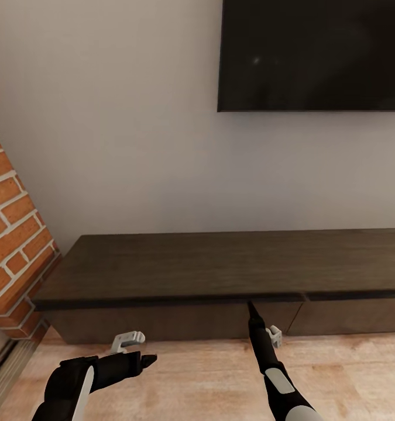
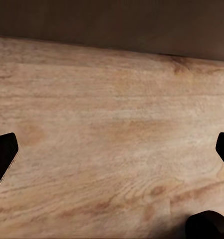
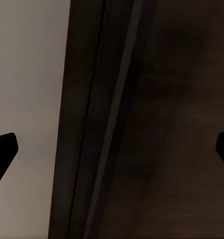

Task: Place each of the two pumpkins and all three candles from the living room inside a cabinet in the living room (use any cabinet), then make sure every cabinet is closed, and position the cauldron so it is next to a table in the living room.

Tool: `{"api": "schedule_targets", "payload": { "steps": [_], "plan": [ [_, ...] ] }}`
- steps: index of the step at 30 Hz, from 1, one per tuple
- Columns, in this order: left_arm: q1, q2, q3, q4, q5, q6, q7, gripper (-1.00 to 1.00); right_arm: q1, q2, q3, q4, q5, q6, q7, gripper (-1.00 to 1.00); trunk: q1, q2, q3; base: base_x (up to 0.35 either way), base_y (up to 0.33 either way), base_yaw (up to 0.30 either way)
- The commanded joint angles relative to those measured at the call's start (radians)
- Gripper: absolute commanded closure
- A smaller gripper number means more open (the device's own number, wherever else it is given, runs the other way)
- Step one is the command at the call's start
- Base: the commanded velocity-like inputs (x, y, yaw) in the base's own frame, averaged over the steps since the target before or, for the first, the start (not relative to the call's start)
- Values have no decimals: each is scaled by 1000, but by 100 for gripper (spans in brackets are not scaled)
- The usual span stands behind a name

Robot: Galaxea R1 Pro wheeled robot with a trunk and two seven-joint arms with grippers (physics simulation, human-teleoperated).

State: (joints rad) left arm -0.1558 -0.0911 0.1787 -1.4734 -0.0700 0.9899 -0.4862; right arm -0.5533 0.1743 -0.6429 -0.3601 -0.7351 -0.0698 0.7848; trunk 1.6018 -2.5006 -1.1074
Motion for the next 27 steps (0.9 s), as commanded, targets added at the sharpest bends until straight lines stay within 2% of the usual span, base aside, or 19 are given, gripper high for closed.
{"api": "schedule_targets", "payload": {
  "steps": [1,27],
  "plan": [
    [-1,-1,2,-1,-7,4,-9,-100,-1,0,0,0,-6,-1,4,-100,0,0,-1,71,38,0],
    [-1,-3,2,-1,-8,4,-8,-100,-1,0,0,1,-6,-2,2,-100,0,0,-1,49,9,0]
  ]
}}
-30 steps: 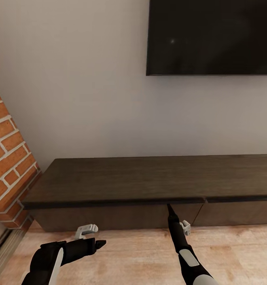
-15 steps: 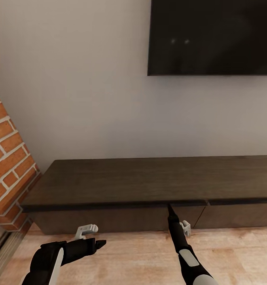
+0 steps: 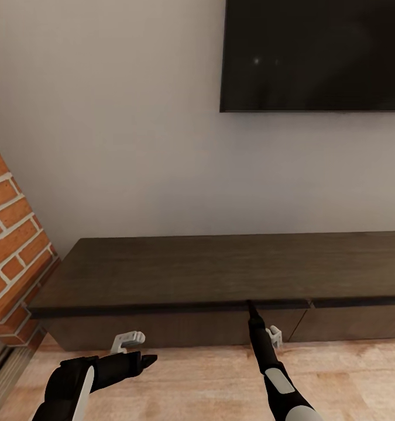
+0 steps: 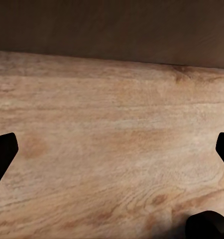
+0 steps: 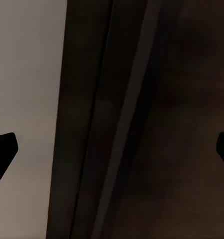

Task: Place each of the two pumpkins and all three candles from the living room inside a cabinet in the living room (use any cabinet), then make sure every cabinet is closed, and position the cauldron so it is next to a table in the living room.

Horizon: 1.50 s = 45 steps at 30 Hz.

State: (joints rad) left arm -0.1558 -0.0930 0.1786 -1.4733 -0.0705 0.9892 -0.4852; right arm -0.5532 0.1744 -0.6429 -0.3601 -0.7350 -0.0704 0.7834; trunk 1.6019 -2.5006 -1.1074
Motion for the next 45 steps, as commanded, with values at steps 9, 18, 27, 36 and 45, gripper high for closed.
{"api": "schedule_targets", "payload": {
  "steps": [9,18,27,36,45],
  "plan": [
    [-1,-1,6,-1,-4,5,-10,-100,-1,0,0,1,-5,-1,3,-100,0,0,-1,7,0,0],
    [-1,-1,7,-1,-3,6,-10,-100,-1,0,0,1,-4,-2,3,-100,2,-2,-20,0,0,0],
    [-1,-1,8,-1,-3,6,-10,-100,-1,0,0,0,-4,-1,3,-100,3,-2,-28,0,0,0],
    [-1,-1,5,-1,-6,5,-10,-100,-1,0,0,0,-5,-1,3,-100,3,-2,-28,38,31,0],
    [-1,-1,4,-1,-6,5,-10,-100,-1,0,0,1,-6,0,3,-100,3,-2,-28,10,12,0]
  ]
}}
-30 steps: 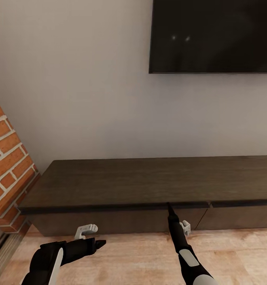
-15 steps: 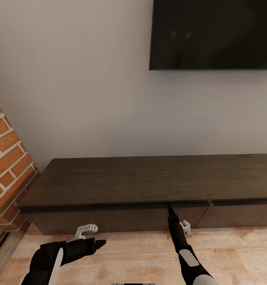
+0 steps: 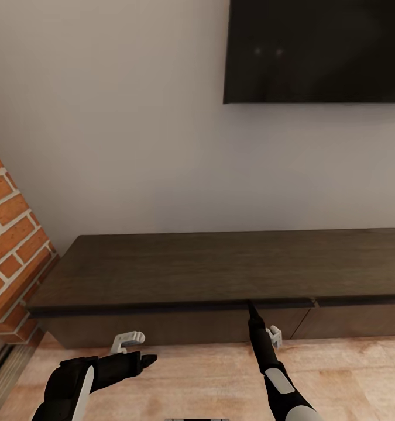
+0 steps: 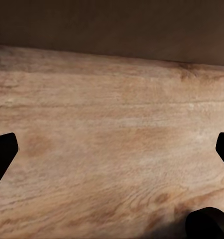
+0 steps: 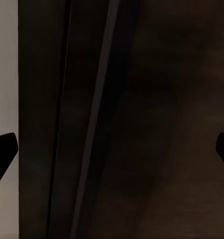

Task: Place each of the two pumpkins and all three candles from the living room inside a cabinet in the living room (use any cabinet), then make sure every cabinet is closed, and position the cauldron so it is next to a table in the living room.

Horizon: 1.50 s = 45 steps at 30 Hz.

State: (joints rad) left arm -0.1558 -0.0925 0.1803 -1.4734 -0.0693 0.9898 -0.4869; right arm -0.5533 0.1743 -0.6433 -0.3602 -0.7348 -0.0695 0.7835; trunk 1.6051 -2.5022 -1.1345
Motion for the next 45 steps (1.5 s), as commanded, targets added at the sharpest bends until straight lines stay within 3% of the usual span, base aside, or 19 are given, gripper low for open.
{"api": "schedule_targets", "payload": {
  "steps": [1,16,17,28,34,45],
  "plan": [
    [-1,-1,2,-1,-7,4,-9,-100,0,0,0,0,-6,-1,3,-100,0,0,-1,63,81,0],
    [-1,-2,2,-1,-8,4,-9,-100,-2,0,1,1,-6,-1,0,-100,0,0,-1,12,15,0],
    [-1,-1,2,-1,-8,4,-9,-100,-2,0,1,1,-6,-1,0,100,0,0,-1,0,0,0],
    [-1,-1,2,-1,-9,4,-9,-100,-2,0,1,1,-4,0,-1,100,0,0,-1,0,0,0],
    [-1,-2,2,-1,-9,4,-9,-100,-2,0,45,1,-4,-1,-3,100,0,0,-1,-20,0,0],
    [-1,-3,2,-1,-9,3,-9,-100,-2,0,53,1,-5,-1,-3,100,0,0,-1,-30,0,0]
  ]
}}
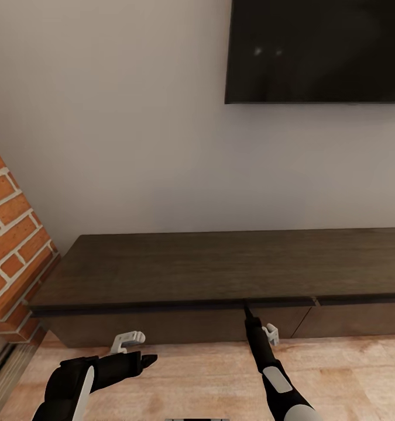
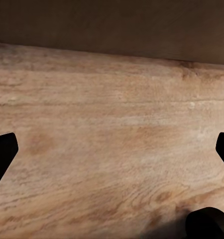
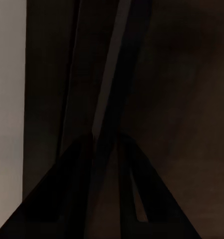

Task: Place each of the two pumpkins and all three candles from the living room inside a cabinet in the living room (use any cabinet), then make sure every cabinet is closed, and position the cauldron so it is next to a table in the living room.

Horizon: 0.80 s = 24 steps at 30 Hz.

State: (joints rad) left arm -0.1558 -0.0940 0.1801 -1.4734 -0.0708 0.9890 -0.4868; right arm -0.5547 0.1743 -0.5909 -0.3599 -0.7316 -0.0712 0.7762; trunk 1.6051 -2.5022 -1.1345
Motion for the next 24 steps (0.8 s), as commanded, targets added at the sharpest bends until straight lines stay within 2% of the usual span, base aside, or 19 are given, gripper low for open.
{"api": "schedule_targets", "payload": {
  "steps": [1,17,24],
  "plan": [
    [-1,-1,2,-1,-7,4,-9,-100,-1,0,0,1,-8,1,5,100,0,0,-1,0,0,0],
    [-1,-1,2,-1,-7,4,-8,-100,-1,0,0,1,-8,2,5,100,0,0,-1,0,0,0],
    [-1,0,2,-1,-7,3,-9,-100,-1,0,0,1,-8,2,5,100,0,0,-1,-106,0,0]
  ]
}}
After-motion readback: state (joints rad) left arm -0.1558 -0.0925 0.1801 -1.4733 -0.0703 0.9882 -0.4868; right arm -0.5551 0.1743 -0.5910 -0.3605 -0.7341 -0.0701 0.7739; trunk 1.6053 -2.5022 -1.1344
